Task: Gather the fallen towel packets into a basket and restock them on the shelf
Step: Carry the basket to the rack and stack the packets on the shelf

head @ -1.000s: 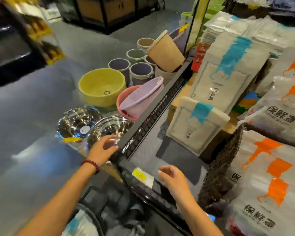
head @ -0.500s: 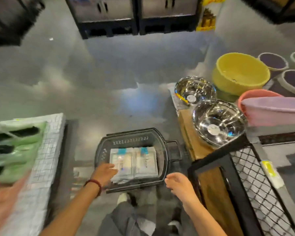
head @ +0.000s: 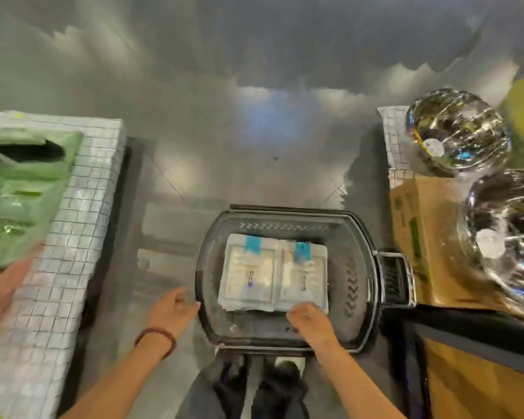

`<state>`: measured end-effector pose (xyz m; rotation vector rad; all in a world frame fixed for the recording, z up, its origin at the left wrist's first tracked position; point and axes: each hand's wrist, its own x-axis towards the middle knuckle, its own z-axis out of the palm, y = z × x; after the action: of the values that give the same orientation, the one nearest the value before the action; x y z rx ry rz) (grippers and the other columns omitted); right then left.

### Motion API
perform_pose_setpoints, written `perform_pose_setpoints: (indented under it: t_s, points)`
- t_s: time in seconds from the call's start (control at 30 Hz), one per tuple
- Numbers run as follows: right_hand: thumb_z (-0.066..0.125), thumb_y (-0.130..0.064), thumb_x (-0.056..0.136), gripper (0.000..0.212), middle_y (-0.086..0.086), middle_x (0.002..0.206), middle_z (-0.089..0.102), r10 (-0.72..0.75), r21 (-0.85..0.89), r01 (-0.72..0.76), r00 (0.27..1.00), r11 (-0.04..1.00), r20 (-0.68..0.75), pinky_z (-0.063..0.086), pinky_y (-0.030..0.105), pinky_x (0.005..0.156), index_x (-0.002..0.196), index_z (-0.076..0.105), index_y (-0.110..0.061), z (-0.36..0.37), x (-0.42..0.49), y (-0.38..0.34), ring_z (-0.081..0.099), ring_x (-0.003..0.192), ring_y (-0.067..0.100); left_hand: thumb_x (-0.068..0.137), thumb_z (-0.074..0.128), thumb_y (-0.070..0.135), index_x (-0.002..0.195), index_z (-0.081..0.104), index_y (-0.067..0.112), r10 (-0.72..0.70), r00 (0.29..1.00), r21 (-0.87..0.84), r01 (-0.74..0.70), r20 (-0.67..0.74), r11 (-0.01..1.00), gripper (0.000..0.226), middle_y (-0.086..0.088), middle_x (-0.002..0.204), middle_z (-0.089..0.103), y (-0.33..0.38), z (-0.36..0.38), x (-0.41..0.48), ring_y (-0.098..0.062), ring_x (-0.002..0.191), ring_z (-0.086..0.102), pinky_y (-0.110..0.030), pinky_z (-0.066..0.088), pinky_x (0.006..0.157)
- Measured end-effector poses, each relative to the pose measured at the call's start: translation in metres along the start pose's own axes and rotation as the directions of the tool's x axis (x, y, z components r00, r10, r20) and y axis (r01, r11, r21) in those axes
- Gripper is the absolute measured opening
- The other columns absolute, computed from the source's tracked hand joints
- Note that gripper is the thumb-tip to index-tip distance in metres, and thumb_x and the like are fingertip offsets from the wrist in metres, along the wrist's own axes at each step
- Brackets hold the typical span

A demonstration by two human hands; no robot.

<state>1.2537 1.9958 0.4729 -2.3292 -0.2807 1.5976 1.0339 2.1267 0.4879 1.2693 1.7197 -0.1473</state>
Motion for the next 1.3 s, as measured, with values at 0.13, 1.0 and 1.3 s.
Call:
perform_pose_setpoints:
  t_s: [0.13, 1.0, 1.3]
  points:
    - [0.056, -0.012, 0.09, 0.029, 0.028, 0.098, 0.059, 0.037, -0.041, -0.038, 0.999, 0.998, -0.023, 0.05, 0.037, 0.079, 0.108, 0.057, 0.012, 0.024, 0.09, 0.008, 0.056, 0.083, 0.03, 0.083, 0.07, 0.029, 0.137, 0.041, 0.003, -0.049, 0.998, 0.083, 0.051, -0.03, 0.995, 0.067, -0.017, 0.137, 0.049, -0.018, 0.03, 0.088, -0.03, 0.124, 0.047, -0.036, 0.035, 0.103]
    - [0.066, -0.008, 0.084, 0.026, 0.024, 0.099, 0.058, 0.003, 0.135, 0.012, 0.994, 0.991, -0.109, 0.049, 0.035, 0.074, 0.098, 0.048, 0.005, 0.114, 0.274, 0.055, 0.058, 0.093, 0.036, 0.086, 0.065, 0.019, 0.092, 0.047, 0.009, 0.022, 0.927, 0.007, -0.021, -0.374, 1.0, 0.022, 0.005, 0.07, 0.046, -0.072, 0.124, 0.202, -0.021, 0.068, 0.049, -0.028, 0.037, 0.06]
    - [0.047, 0.015, 0.085, 0.037, 0.019, 0.093, 0.058, -0.128, 0.593, 0.115, 0.992, 0.797, -0.021, 0.047, 0.042, 0.084, 0.087, 0.057, -0.02, 0.071, 0.229, 0.051, 0.055, 0.089, 0.026, 0.084, 0.067, 0.021, 0.121, 0.057, 0.022, 0.303, 0.817, -0.013, -0.354, -0.491, 0.935, 0.038, 0.023, 0.101, 0.054, -0.053, 0.114, 0.148, 0.001, 0.089, 0.057, -0.022, 0.048, 0.084]
